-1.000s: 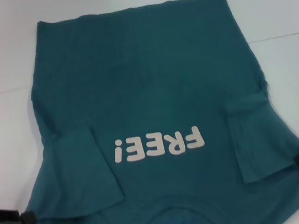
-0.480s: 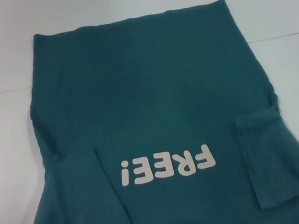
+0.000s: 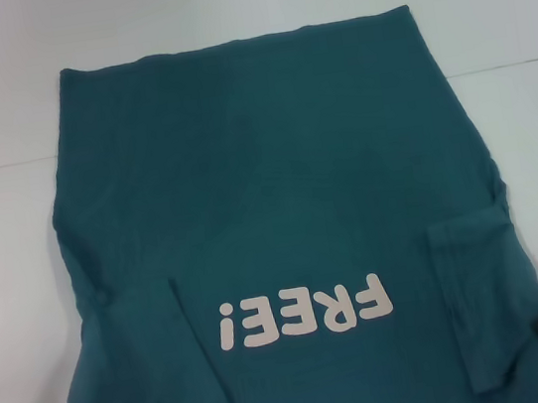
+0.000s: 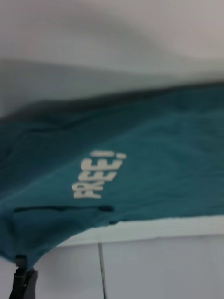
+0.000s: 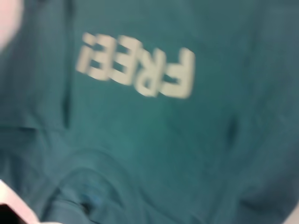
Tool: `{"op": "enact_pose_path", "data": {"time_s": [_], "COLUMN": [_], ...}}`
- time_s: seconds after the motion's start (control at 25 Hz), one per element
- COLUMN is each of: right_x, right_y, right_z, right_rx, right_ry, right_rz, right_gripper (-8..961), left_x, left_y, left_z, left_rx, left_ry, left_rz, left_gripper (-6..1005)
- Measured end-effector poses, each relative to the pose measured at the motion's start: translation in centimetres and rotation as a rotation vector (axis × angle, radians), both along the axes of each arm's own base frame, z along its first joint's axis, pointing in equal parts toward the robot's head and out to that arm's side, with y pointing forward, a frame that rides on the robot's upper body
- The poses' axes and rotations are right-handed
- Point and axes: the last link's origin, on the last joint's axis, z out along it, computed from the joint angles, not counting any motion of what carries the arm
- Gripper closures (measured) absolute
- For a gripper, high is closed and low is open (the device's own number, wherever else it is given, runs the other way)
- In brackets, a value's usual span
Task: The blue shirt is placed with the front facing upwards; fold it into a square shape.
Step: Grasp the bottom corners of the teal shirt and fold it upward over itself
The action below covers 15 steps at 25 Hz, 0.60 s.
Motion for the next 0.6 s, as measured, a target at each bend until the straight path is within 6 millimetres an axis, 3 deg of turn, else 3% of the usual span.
{"op": "enact_pose_path", "data": {"time_s": [0.32, 0.6], "right_x": [-0.3, 0.7], "right_y": [1.9, 4.0], "right_z": [1.1, 3.5], "right_rx": [0.177, 0.417], "right_ry": [0.107, 0.142], "right_rz": [-0.012, -0.101], "right_gripper": [895, 893], "left_x": [3.1, 3.9], "left_y": [4.6, 8.8], "left_z": [1.1, 2.4], "left_rx": [0.057, 0.170], "left_ry": [-0.082, -0.025], "left_rz": [-0.057, 0.010], "left_gripper": [999, 998]}}
